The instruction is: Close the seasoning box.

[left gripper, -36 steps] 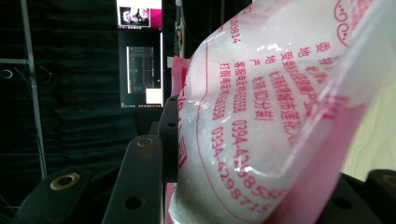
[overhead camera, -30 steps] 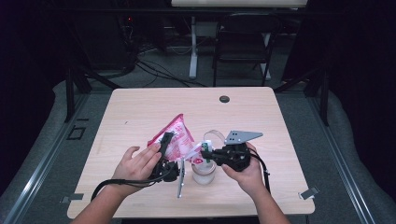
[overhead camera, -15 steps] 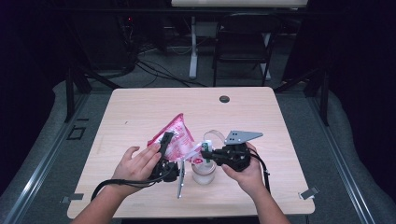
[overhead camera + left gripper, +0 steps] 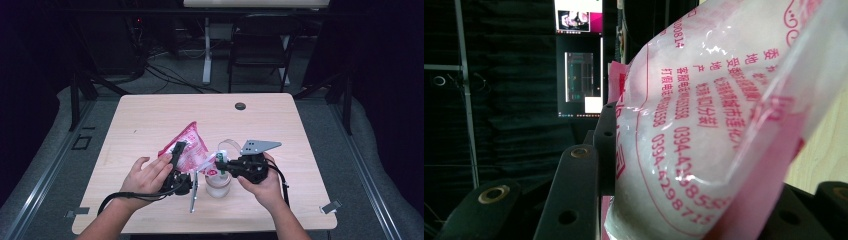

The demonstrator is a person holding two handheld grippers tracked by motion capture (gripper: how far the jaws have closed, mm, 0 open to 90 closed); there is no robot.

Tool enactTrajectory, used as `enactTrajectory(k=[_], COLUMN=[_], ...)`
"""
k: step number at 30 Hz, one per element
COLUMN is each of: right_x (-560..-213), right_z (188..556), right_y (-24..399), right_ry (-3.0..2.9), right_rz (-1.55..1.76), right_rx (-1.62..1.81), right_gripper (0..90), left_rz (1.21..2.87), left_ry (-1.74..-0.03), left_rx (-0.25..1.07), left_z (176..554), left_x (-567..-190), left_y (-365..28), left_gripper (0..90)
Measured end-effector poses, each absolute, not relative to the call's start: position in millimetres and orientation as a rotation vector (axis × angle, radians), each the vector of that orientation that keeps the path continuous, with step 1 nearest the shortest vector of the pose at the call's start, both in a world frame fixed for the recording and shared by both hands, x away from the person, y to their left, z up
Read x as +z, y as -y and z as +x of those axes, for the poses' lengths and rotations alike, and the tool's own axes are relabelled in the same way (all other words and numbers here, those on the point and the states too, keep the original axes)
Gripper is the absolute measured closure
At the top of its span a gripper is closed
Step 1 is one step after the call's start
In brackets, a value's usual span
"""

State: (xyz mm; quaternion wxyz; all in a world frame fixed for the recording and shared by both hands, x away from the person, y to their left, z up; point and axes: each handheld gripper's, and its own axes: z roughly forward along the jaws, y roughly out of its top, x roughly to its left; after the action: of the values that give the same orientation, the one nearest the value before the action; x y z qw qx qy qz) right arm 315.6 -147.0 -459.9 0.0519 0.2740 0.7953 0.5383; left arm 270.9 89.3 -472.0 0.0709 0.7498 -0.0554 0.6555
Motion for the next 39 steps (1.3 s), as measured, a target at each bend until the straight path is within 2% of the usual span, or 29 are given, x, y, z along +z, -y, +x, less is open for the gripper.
enactTrajectory(k=[39], right_x=[-460.0], right_z=[315.7], right_y=[147.5], right_ry=[-2.413], right_rz=[0.837], right_rx=[1.641], right_gripper=[90.0], left_rz=[2.269], left_ry=[0.151], left_rx=[1.965], left_z=[270.8], left_x=[-471.4], left_y=[-88.8], left_gripper=[65.8])
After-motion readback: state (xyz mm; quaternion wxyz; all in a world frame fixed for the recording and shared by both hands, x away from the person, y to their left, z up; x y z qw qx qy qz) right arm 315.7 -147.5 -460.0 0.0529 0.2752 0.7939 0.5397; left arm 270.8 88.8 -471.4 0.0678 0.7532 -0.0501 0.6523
